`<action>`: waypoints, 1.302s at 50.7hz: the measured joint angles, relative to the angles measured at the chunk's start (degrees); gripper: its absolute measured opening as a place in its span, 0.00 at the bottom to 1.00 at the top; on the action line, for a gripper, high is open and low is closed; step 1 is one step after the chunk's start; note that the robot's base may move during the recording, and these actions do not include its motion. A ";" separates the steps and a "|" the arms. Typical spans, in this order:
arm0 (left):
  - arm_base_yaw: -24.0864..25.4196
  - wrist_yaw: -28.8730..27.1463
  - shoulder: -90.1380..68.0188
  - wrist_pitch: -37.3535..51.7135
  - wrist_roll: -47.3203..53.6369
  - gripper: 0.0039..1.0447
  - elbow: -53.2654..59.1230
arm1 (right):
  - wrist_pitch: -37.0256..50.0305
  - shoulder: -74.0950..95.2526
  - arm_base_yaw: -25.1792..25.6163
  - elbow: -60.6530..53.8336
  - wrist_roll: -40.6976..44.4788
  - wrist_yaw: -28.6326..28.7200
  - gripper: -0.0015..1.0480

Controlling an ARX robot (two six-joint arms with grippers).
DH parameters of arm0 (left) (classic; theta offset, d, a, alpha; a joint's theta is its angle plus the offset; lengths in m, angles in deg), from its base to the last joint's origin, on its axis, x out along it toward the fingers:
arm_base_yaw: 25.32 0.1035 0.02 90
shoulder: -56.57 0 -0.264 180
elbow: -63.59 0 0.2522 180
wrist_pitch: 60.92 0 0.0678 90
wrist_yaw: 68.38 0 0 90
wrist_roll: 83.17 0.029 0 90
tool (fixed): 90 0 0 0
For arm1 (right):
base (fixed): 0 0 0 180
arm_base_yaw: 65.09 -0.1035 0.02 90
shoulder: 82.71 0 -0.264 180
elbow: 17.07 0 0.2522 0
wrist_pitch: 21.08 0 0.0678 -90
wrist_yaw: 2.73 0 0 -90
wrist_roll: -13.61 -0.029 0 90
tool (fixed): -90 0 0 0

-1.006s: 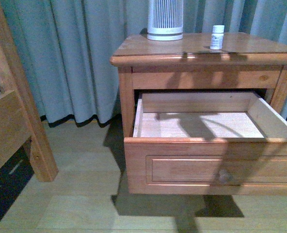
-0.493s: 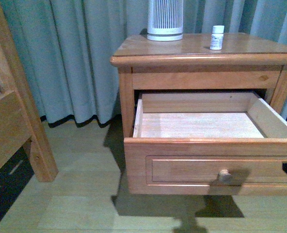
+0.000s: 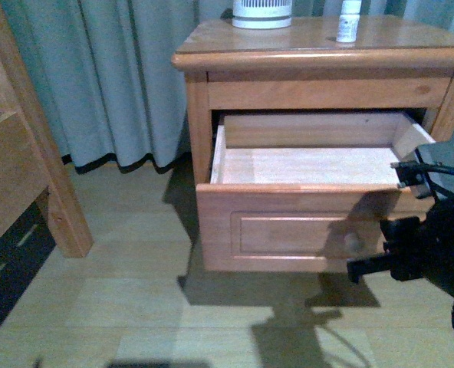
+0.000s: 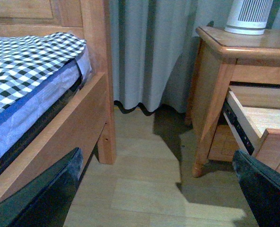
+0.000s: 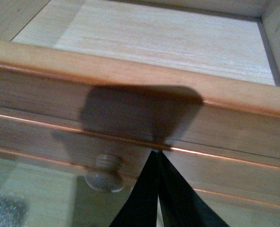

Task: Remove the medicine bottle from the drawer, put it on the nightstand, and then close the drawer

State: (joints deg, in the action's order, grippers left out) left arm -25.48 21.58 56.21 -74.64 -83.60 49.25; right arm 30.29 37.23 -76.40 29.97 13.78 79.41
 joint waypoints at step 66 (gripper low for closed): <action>0.00 0.00 0.00 0.00 0.00 0.94 0.00 | -17.20 20.98 8.07 51.71 12.76 -1.16 0.03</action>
State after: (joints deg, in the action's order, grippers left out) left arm -25.48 21.58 56.21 -74.64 -83.60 49.25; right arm 13.08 58.22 -68.34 81.69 26.54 78.25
